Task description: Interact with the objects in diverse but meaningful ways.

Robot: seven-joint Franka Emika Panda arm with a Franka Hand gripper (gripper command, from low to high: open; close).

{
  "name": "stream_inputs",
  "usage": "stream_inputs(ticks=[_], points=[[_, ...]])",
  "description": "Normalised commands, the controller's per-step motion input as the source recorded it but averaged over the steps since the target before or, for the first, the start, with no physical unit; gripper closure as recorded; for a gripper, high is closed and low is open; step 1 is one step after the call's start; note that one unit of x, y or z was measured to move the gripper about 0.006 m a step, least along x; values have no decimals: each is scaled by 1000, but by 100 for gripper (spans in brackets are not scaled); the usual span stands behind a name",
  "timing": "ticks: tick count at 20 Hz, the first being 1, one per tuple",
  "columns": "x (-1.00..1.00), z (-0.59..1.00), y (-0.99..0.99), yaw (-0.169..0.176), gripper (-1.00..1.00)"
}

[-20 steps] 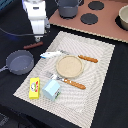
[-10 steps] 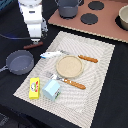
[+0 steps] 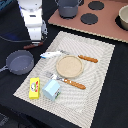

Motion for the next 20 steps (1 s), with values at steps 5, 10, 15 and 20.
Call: stream_inputs(ticks=[5,10,15,20], points=[[-315,-349,-165,24,-100],[-319,-313,-120,28,100],[-283,-298,-89,34,100],[-226,-260,-13,53,100]])
